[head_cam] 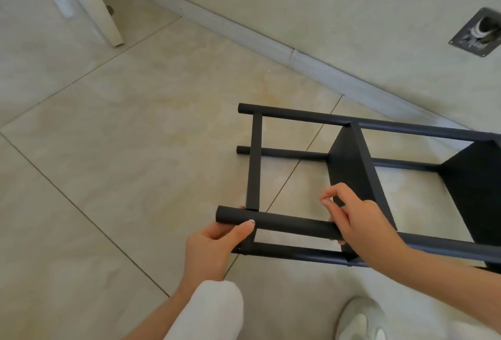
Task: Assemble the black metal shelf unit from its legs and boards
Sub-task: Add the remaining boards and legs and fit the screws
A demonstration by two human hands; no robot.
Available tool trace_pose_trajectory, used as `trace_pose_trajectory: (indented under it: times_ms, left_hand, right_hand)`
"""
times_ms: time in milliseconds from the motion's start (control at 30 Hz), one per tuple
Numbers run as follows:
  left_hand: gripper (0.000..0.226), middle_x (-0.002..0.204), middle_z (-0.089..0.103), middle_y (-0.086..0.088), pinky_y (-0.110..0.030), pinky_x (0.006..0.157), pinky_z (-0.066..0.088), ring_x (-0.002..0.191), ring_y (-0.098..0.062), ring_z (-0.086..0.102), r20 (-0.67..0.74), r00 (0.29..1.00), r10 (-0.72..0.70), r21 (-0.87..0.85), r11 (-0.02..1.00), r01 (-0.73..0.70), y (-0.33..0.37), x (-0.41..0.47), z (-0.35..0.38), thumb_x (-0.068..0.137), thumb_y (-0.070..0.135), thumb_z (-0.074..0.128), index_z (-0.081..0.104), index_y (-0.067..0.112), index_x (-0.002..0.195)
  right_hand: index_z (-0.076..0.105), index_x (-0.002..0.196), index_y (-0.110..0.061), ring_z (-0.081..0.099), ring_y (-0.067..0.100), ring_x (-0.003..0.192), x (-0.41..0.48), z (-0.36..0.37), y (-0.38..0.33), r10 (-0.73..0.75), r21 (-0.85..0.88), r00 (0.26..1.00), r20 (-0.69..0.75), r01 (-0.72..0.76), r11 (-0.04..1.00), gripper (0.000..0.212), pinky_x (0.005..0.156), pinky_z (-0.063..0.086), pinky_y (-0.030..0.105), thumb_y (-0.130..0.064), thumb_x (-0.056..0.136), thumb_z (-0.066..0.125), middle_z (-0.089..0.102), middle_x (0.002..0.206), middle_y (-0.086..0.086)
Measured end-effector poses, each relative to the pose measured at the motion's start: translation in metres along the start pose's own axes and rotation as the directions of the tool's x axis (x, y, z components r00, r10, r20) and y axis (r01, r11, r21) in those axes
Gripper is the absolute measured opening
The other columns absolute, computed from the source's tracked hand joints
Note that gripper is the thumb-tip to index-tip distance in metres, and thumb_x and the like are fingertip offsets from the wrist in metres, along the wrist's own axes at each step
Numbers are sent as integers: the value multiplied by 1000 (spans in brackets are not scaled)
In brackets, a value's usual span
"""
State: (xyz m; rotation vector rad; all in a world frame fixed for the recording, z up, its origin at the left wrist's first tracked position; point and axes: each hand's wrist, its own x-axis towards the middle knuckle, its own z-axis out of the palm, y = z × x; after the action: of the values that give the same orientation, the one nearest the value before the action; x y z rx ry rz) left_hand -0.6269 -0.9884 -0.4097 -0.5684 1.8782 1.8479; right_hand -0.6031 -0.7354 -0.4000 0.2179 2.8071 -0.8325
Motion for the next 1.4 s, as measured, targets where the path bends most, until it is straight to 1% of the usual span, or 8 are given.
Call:
trace_pose_trajectory:
  times_ms: [200,433,567,667,767,867,967,1400]
  left_hand:
    - [49,90,79,3,-22,79,44,83,-2,72,56,993,-100,39,994,97,-17,8,-11,38,48,84,80,41,86]
    - [47,89,79,1,-11,68,53,83,-6,73,168,986,-18,156,988,-9,-13,23,-20,41,44,85,81,33,86]
    - [30,82,75,3,-12,68,50,75,-6,69,318,948,18,399,905,-151,7,33,-27,58,36,88,78,27,85]
    - [15,84,70,7,-15,70,49,79,-9,66,465,881,82,580,724,-373,23,45,-32,74,29,86,72,28,80]
    - [20,89,63,12,-20,75,46,86,-10,60,617,786,38,705,416,-574,40,57,-31,75,53,72,62,36,81]
    - [31,86,55,13,-10,73,38,84,-5,52,731,681,-33,681,95,-726,49,65,-26,76,68,52,50,37,77]
    - [45,86,55,12,-5,74,30,84,-5,49,799,600,-28,599,-49,-799,49,67,-24,73,74,30,50,35,83]
    - [25,75,44,15,-12,70,32,81,-5,45,779,627,22,623,89,-777,33,69,-25,81,68,34,29,43,81]
  right_hand:
    - [43,93,-45,64,6,55,-15,19,10,11,166,1000,-24,-7,986,15,54,54,25,-55,83,36,65,60,-14]
    - [46,92,-40,52,17,46,-17,25,13,-83,150,994,-72,93,984,19,45,43,25,-54,87,35,57,54,-3]
    - [46,90,-41,53,15,49,-13,25,16,-34,176,999,3,33,984,13,49,44,24,-52,90,39,60,58,-5]
    - [48,87,-42,63,5,60,-1,22,15,-8,194,998,70,-6,981,7,59,52,23,-41,94,48,67,70,-18]
    - [54,87,-40,67,-3,71,19,14,13,-26,204,997,66,12,979,10,68,56,23,-32,92,57,68,79,-25]
    - [60,98,-35,67,-6,78,51,5,9,-83,198,995,46,73,977,8,76,57,20,-30,91,61,71,88,-19]
    - [63,106,-22,64,-6,84,93,-4,5,-128,177,992,-21,130,976,17,78,52,13,-30,91,65,72,96,-10]
    - [60,103,-11,51,21,106,217,-4,-38,-329,-92,937,-119,319,943,14,97,42,41,-22,100,50,60,111,2]
